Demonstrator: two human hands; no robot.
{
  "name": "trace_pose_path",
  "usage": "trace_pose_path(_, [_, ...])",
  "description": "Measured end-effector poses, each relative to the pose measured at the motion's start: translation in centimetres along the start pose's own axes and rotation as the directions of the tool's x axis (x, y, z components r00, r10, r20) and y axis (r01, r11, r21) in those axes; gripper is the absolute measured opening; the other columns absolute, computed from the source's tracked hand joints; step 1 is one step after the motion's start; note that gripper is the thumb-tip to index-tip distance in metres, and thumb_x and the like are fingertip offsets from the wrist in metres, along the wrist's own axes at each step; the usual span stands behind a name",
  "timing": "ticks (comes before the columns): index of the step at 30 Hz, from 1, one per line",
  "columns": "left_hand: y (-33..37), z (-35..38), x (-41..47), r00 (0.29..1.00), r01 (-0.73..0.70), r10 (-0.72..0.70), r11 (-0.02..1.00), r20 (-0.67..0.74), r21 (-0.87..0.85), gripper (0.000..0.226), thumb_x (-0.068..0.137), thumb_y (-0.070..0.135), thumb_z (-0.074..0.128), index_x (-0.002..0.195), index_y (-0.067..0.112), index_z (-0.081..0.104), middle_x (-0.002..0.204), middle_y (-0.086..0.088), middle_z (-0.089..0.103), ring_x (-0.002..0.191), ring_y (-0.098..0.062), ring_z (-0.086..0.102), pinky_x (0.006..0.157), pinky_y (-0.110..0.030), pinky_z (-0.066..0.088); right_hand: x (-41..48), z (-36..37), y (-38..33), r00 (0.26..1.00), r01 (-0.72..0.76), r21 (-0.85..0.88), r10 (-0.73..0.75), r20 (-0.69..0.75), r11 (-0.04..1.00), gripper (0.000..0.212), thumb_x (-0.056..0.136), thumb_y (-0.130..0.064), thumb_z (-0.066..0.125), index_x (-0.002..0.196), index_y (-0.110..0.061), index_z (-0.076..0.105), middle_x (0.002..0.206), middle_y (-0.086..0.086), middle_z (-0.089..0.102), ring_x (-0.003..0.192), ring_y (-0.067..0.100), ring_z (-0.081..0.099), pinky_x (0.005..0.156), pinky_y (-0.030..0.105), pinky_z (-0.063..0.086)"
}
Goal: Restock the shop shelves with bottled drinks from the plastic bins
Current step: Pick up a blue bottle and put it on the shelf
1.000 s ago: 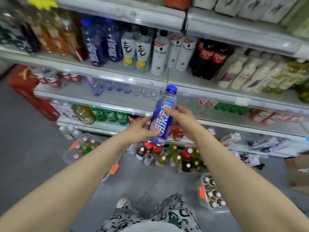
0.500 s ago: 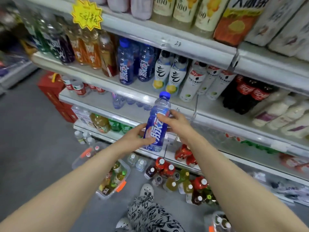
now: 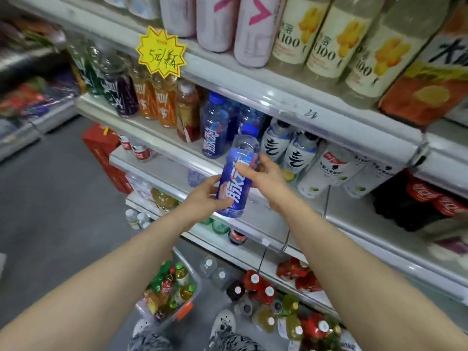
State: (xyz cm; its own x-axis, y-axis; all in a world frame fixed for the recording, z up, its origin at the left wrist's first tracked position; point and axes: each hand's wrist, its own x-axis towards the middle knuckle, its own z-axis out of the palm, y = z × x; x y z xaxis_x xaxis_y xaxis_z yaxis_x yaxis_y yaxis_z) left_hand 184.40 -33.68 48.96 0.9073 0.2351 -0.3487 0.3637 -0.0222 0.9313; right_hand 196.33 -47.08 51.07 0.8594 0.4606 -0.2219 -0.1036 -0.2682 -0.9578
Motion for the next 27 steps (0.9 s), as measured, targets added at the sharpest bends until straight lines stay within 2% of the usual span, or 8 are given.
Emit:
trace_pose_path(3, [0.6,-1.1,1.8,0.999,0.009,-0.008,1.0,-0.036,0.014,0.054,0.085,0.01,0.075,0.13,0.017,0.048,0.114,0.0,0.066,0.098,-0.01,0.064,0.081,-0.022,0.053,1.5,0.6,-1.0,0.998,0.023,0.007,-0.022,-0.054,1.0,0.025,0.085,-0.022,0.079,0.099,-0.028,0.06,0.104,-0.001,0.074,0.096,0.02,0.072,0.092,0.046,0.059])
trace_pose_path(6, [1.0,-2.2,3.4,0.998,0.021,-0.018,0.999,-0.067,0.04,0.054,0.083,0.014,0.077,0.131,0.009,0.051,0.121,-0.006,0.064,0.098,-0.013,0.063,0.083,-0.024,0.052,2.5,1.4,-2.0,0.992,0.056,-0.01,-0.057,-0.115,0.998,0.027,0.085,-0.018,0.079,0.1,-0.029,0.06,0.101,-0.003,0.074,0.095,0.018,0.072,0.093,0.047,0.058])
trace_pose_path(8, [1.1,-2.8,4.4,0.994,0.03,-0.022,0.996,-0.104,0.08,0.051,0.083,0.019,0.079,0.127,0.011,0.054,0.118,-0.005,0.062,0.097,-0.014,0.061,0.079,-0.023,0.051,3.0,2.0,-2.4,0.98,0.071,-0.05,-0.079,-0.183,0.996,0.033,0.078,-0.027,0.083,0.102,-0.032,0.06,0.103,-0.002,0.075,0.095,0.018,0.073,0.092,0.049,0.058])
trace_pose_path(10, [1.2,-3.4,5.3,0.987,0.046,-0.025,0.99,-0.156,0.133,0.049,0.079,0.026,0.082,0.12,0.016,0.057,0.116,-0.006,0.059,0.104,-0.021,0.061,0.091,-0.036,0.053,3.5,2.8,-2.7,0.96,0.083,-0.143,-0.117,-0.253,0.986,0.041,0.067,-0.042,0.081,0.101,-0.035,0.059,0.103,-0.004,0.075,0.094,0.017,0.073,0.09,0.048,0.058])
trace_pose_path(12, [1.5,-3.7,6.1,0.986,0.045,-0.021,0.988,-0.164,0.145,0.048,0.078,0.027,0.081,0.119,0.017,0.058,0.11,-0.008,0.057,0.099,-0.025,0.063,0.095,-0.045,0.052,4.1,3.5,-3.1,0.942,0.092,-0.226,-0.158,-0.296,0.97,0.051,0.064,-0.049,0.079,0.108,-0.035,0.059,0.107,-0.006,0.075,0.095,0.016,0.072,0.091,0.047,0.058])
trace_pose_path(15, [2.2,-3.8,7.1,0.995,0.003,0.009,0.993,-0.1,0.122,0.053,0.084,0.02,0.076,0.131,0.01,0.054,0.101,-0.008,0.063,0.092,-0.025,0.064,0.095,-0.048,0.053,4.7,4.1,-3.8,0.91,0.107,-0.335,-0.228,-0.347,0.936,0.06,0.072,-0.044,0.082,0.124,-0.026,0.058,0.113,-0.002,0.074,0.1,0.02,0.071,0.092,0.046,0.056])
trace_pose_path(22, [2.5,-4.1,8.2,0.997,-0.079,0.076,0.987,0.026,0.14,0.053,0.09,0.013,0.068,0.139,0.014,0.05,0.126,-0.001,0.059,0.112,-0.017,0.055,0.096,-0.029,0.042,6.2,4.5,-3.8,0.864,0.071,-0.408,-0.261,-0.431,0.91,0.069,0.076,-0.037,0.084,0.135,-0.021,0.052,0.114,0.003,0.073,0.1,0.027,0.07,0.09,0.042,0.055])
trace_pose_path(27, [1.6,-4.4,9.0,0.994,-0.068,0.052,0.981,0.092,0.182,0.064,0.095,0.009,0.061,0.152,0.017,0.033,0.136,0.004,0.049,0.119,-0.014,0.049,0.097,-0.026,0.038,7.0,4.6,-3.2,0.877,0.083,-0.411,-0.263,-0.403,0.908,0.067,0.078,-0.024,0.085,0.135,-0.013,0.05,0.119,0.006,0.07,0.105,0.024,0.067,0.088,0.032,0.052])
